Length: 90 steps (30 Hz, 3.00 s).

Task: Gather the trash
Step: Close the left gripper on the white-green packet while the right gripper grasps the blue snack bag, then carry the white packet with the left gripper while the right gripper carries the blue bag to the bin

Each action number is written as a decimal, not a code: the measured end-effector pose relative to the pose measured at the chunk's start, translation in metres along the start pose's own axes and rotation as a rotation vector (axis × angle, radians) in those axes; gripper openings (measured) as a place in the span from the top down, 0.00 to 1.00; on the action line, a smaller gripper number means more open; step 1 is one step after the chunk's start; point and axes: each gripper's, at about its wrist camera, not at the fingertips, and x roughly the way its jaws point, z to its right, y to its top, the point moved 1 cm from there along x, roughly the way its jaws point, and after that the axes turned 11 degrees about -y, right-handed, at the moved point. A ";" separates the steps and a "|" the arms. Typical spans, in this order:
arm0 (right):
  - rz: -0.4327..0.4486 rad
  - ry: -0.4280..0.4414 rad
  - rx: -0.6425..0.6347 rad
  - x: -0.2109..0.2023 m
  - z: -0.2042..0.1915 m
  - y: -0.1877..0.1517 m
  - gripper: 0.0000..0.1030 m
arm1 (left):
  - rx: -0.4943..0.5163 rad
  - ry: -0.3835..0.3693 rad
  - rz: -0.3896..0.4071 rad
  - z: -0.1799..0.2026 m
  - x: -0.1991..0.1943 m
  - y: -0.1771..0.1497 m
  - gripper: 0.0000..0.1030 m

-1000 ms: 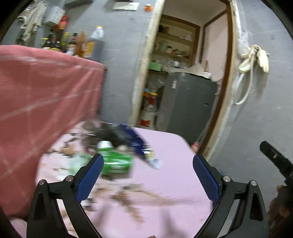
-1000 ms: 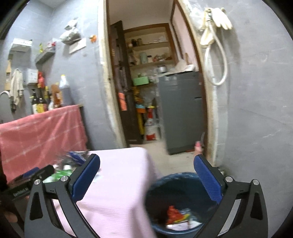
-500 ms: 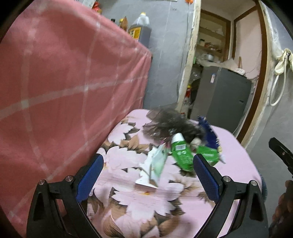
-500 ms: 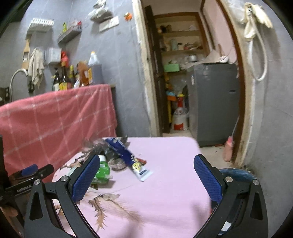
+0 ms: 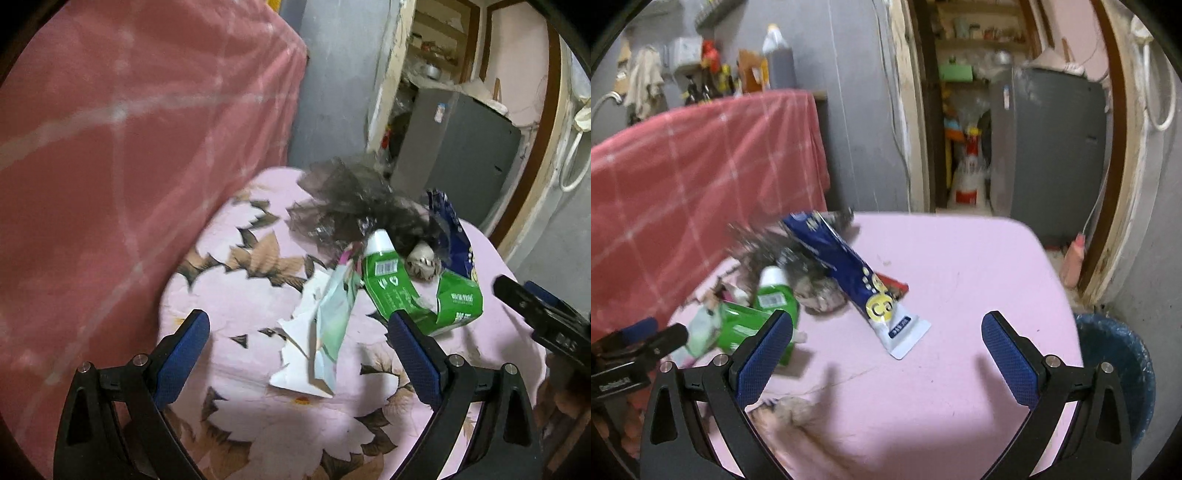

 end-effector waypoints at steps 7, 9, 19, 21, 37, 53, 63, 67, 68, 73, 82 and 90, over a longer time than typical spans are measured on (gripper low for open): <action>-0.091 0.002 -0.081 0.027 -0.010 0.007 0.07 | -0.052 -0.021 -0.047 -0.010 0.005 0.001 0.37; -0.105 0.003 -0.107 0.031 -0.013 0.008 0.10 | -0.055 -0.022 -0.047 -0.011 0.005 0.002 0.42; -0.170 0.048 -0.131 0.054 -0.018 0.010 0.35 | -0.035 -0.044 -0.088 -0.006 0.014 0.005 0.69; -0.174 0.056 -0.133 0.054 -0.017 0.009 0.43 | -0.036 -0.050 -0.096 -0.006 0.015 0.004 0.75; -0.137 0.139 -0.081 0.032 -0.009 -0.002 0.84 | -0.072 -0.100 -0.071 0.006 0.001 -0.006 0.88; 0.074 0.109 0.054 -0.049 0.024 -0.020 0.84 | -0.054 -0.225 0.133 0.062 -0.033 -0.015 0.88; 0.186 0.001 0.097 -0.104 0.076 -0.033 0.84 | -0.005 -0.366 0.192 0.148 -0.026 -0.017 0.88; 0.202 -0.064 0.116 -0.116 0.107 -0.040 0.84 | -0.004 -0.425 0.182 0.189 -0.014 -0.023 0.88; 0.206 -0.085 0.118 -0.119 0.116 -0.042 0.84 | -0.003 -0.441 0.178 0.200 -0.009 -0.026 0.88; 0.198 -0.166 0.140 -0.125 0.164 -0.059 0.84 | -0.016 -0.486 0.147 0.242 0.011 -0.036 0.88; 0.136 -0.260 0.216 -0.098 0.239 -0.095 0.84 | -0.005 -0.518 0.077 0.308 0.063 -0.052 0.88; 0.067 -0.261 0.280 -0.064 0.273 -0.124 0.84 | 0.041 -0.464 -0.002 0.331 0.106 -0.071 0.88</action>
